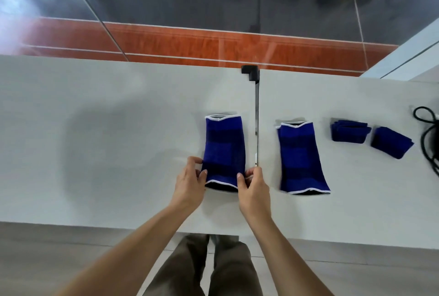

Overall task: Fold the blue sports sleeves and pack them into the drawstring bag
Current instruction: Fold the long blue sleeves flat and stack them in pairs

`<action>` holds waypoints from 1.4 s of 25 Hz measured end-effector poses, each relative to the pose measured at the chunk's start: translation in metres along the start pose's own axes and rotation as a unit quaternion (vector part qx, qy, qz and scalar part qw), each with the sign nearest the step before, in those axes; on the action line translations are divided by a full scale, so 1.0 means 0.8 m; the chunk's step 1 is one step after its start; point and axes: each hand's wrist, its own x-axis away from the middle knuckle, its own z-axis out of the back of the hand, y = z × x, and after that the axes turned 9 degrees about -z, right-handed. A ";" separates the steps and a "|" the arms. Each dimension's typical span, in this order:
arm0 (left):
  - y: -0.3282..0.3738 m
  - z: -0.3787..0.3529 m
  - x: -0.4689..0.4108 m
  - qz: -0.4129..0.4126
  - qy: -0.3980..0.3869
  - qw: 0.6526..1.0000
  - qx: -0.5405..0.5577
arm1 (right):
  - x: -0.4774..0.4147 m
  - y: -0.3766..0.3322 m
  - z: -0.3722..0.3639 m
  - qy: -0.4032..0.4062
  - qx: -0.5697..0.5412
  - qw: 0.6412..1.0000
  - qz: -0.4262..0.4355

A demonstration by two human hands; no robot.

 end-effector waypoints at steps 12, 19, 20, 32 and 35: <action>-0.005 0.022 -0.018 -0.336 -0.122 0.847 -0.393 | 0.039 0.029 0.010 -0.069 -0.054 0.996 0.022; -0.014 0.013 -0.027 -0.321 -0.102 0.861 -0.382 | 0.038 0.043 0.011 -0.087 0.014 0.989 0.115; -0.018 0.014 -0.023 -0.354 -0.065 0.854 -0.374 | 0.039 0.040 0.013 -0.098 -0.010 0.989 0.108; -0.051 0.036 0.015 -0.324 -0.119 0.889 -0.300 | 0.020 0.014 0.043 -0.204 -0.362 0.891 -0.181; -0.040 0.042 0.002 -0.288 -0.148 0.910 -0.259 | 0.010 0.030 0.047 -0.081 0.025 0.989 0.122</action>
